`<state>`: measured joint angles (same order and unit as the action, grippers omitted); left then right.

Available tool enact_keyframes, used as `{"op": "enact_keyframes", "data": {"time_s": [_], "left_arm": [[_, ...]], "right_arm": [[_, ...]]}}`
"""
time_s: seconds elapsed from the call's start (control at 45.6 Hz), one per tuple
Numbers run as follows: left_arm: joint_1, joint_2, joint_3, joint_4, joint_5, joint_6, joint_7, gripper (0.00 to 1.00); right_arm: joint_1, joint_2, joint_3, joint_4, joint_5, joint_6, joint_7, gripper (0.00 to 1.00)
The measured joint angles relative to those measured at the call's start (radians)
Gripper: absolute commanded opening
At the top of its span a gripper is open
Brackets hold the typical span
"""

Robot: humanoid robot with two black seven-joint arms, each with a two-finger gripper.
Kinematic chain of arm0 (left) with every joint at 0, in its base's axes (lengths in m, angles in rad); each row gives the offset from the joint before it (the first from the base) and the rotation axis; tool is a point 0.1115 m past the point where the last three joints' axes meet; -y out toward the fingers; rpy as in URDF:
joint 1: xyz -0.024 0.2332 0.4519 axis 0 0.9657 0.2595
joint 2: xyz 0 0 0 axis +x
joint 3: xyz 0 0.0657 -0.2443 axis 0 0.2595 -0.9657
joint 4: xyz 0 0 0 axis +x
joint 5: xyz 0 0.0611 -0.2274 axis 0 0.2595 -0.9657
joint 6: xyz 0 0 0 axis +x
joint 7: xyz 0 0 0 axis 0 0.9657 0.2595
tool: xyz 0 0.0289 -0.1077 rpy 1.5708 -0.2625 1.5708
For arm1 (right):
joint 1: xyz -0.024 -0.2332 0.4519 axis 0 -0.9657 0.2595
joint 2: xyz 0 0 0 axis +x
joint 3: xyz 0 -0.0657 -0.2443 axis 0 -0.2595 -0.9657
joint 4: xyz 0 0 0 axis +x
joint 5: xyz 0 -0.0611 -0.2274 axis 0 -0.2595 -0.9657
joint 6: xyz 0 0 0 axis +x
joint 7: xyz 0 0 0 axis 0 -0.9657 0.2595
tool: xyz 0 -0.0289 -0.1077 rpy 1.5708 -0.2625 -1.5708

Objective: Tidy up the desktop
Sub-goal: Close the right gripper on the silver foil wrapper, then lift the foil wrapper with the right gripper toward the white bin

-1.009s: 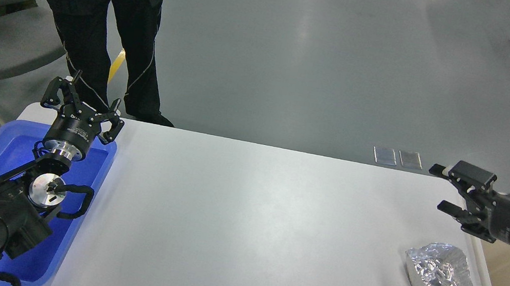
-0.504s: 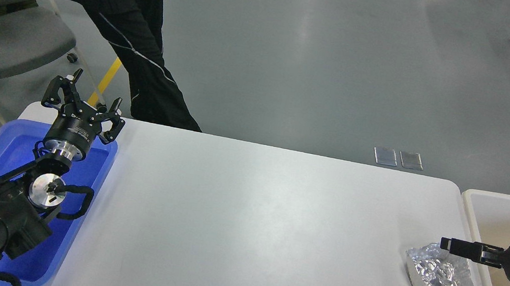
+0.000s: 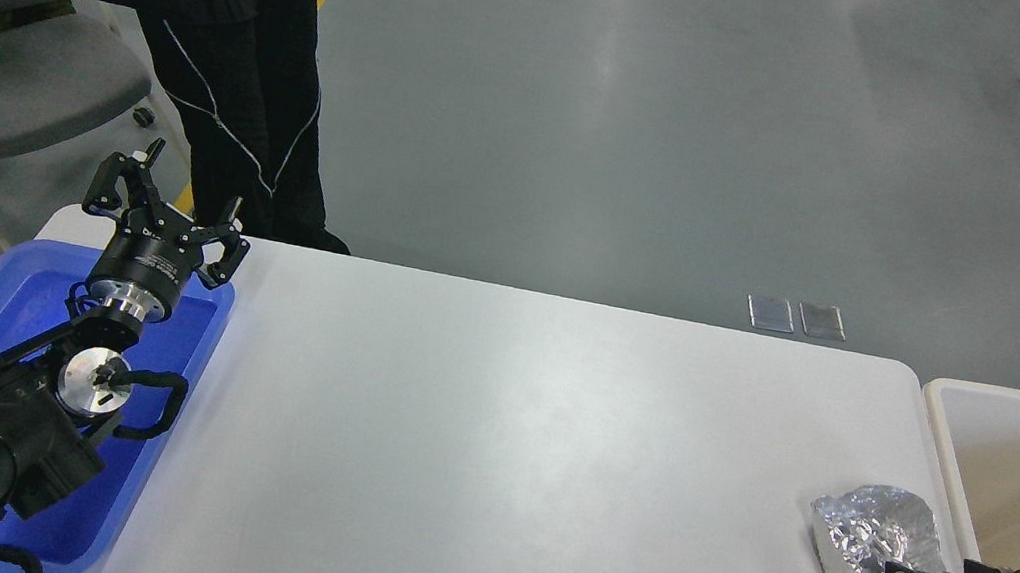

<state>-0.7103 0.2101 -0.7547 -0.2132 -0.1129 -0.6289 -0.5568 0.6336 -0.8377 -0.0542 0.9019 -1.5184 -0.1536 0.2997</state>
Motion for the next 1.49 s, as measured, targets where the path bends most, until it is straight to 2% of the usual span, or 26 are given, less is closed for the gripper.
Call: {"op": "enact_keyframes", "data": {"time_s": [0.263, 0.373, 0.482, 0.548, 0.592, 1.14, 1.316, 1.491], "left_arm": [[0.0, 0.0, 0.0, 0.0, 0.0, 0.0, 0.0, 1.0], [0.0, 0.0, 0.0, 0.0, 0.0, 0.0, 0.0, 1.0], [0.0, 0.0, 0.0, 0.0, 0.0, 0.0, 0.0, 1.0], [0.0, 0.0, 0.0, 0.0, 0.0, 0.0, 0.0, 1.0], [0.0, 0.0, 0.0, 0.0, 0.0, 0.0, 0.0, 1.0], [0.0, 0.0, 0.0, 0.0, 0.001, 0.0, 0.0, 1.0], [0.0, 0.0, 0.0, 0.0, 0.0, 0.0, 0.0, 1.0], [0.0, 0.0, -0.001, 0.0, 0.0, 0.0, 0.0, 1.0]], "right_arm": [[-0.035, 0.1, -0.026, -0.172, 0.032, -0.073, 0.032, 0.96], [-0.042, 0.127, -0.033, -0.225, 0.053, -0.086, 0.049, 0.69], [-0.046, 0.143, -0.038, -0.263, 0.066, -0.09, 0.061, 0.34], [-0.047, 0.15, -0.04, -0.283, 0.072, -0.09, 0.066, 0.08], [-0.049, 0.155, -0.041, -0.295, 0.074, -0.088, 0.069, 0.0], [-0.042, 0.169, -0.044, -0.323, 0.147, -0.037, 0.119, 0.0], [-0.02, 0.122, -0.055, -0.256, 0.167, -0.028, 0.14, 0.0], [0.059, 0.015, -0.06, -0.111, 0.202, 0.041, 0.145, 0.0]]}}
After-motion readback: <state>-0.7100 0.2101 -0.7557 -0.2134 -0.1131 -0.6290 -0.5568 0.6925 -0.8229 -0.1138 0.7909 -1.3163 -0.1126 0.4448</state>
